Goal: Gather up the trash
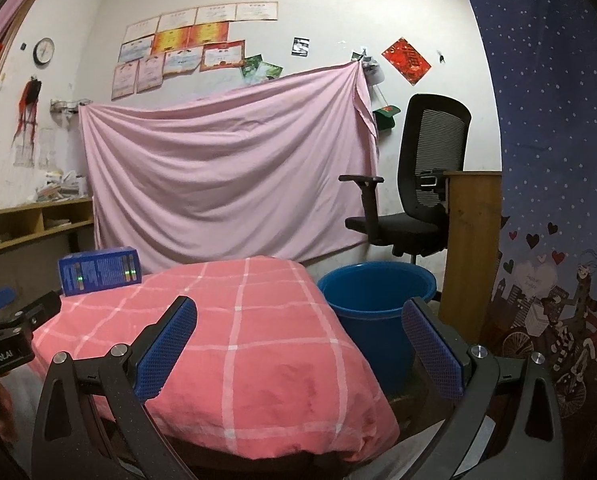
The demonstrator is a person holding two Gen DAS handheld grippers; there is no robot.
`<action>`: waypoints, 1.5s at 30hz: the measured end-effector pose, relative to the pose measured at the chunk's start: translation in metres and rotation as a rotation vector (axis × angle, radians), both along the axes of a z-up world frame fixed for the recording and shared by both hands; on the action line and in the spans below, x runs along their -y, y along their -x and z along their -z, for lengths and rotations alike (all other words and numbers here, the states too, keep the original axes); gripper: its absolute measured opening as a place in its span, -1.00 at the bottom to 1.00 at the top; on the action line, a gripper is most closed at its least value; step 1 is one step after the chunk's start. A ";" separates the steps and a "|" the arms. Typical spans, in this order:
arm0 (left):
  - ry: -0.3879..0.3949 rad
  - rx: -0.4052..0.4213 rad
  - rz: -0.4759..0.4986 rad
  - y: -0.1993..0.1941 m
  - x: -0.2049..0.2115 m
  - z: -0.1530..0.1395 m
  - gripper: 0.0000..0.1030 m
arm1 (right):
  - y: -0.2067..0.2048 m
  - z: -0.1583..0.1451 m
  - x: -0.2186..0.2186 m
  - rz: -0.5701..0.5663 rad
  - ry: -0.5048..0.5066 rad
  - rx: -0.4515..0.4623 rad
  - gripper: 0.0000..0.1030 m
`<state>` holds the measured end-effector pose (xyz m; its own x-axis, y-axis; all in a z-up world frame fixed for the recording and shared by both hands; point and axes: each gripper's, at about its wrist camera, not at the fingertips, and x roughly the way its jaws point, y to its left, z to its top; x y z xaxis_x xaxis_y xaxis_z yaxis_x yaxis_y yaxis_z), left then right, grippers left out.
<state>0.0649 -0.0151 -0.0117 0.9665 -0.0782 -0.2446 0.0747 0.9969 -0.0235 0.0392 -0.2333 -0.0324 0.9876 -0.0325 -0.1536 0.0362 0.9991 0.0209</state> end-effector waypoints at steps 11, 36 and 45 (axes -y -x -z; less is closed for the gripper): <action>0.000 -0.004 -0.008 0.004 0.004 0.003 0.96 | -0.003 0.002 -0.002 -0.009 0.002 -0.021 1.00; 0.000 -0.011 -0.012 0.003 0.007 0.004 0.96 | -0.006 0.004 0.002 -0.009 -0.006 -0.035 1.00; 0.000 -0.010 -0.011 0.003 0.006 0.004 0.96 | -0.006 0.005 0.003 -0.009 -0.007 -0.036 1.00</action>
